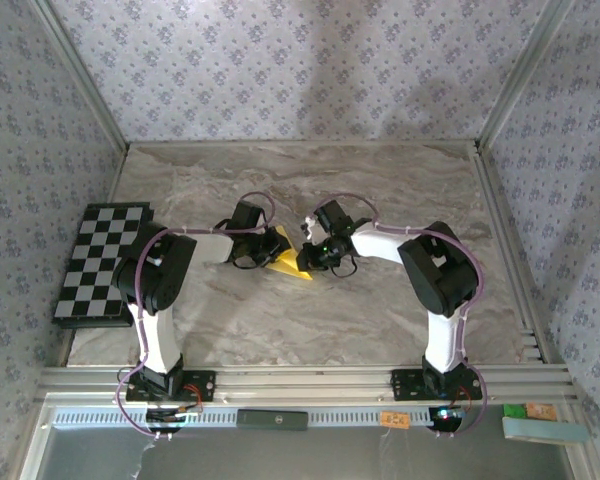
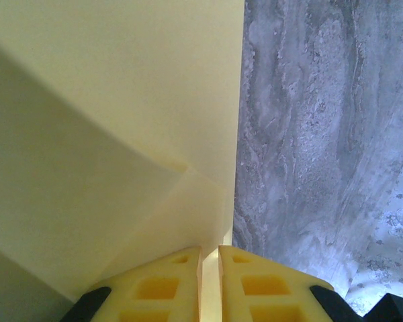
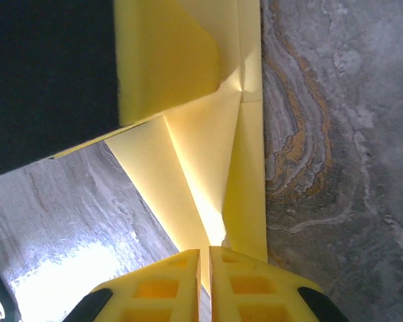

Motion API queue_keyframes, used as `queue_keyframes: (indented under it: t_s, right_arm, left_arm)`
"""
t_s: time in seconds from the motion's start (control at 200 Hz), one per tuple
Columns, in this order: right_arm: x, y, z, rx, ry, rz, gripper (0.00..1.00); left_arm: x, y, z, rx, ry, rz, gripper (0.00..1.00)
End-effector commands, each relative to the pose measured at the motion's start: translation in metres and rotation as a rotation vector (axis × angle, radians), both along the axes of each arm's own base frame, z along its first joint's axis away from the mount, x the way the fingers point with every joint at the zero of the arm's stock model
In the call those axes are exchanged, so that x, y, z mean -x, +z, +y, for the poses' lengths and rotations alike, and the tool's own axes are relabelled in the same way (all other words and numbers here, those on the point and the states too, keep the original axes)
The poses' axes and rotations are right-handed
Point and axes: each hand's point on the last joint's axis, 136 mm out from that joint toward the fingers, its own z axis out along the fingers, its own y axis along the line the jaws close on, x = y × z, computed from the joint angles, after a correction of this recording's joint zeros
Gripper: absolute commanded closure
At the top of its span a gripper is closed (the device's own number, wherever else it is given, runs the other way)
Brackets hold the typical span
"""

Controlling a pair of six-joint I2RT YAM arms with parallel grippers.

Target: Fold a paper plane with a square sheet of paper (pick it up from the middle)

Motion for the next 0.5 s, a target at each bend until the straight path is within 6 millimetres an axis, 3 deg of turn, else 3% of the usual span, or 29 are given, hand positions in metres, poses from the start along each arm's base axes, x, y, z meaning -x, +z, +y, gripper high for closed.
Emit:
queue_keyframes:
  t_s: [0.0,0.37,0.495]
  right_arm:
    - [0.002,-0.008,-0.005,0.049,0.005,0.013,0.88]
    - [0.004,-0.016,-0.01,0.076,0.0,0.029,0.88]
    - [0.005,-0.021,-0.013,0.097,-0.001,0.04,0.88]
  left_arm:
    - [0.004,-0.015,0.008,-0.043,0.015,0.052,0.85]
    - [0.002,-0.011,0.006,-0.036,0.014,0.045,0.85]
    - [-0.005,0.004,0.002,-0.018,0.001,0.009,0.83]
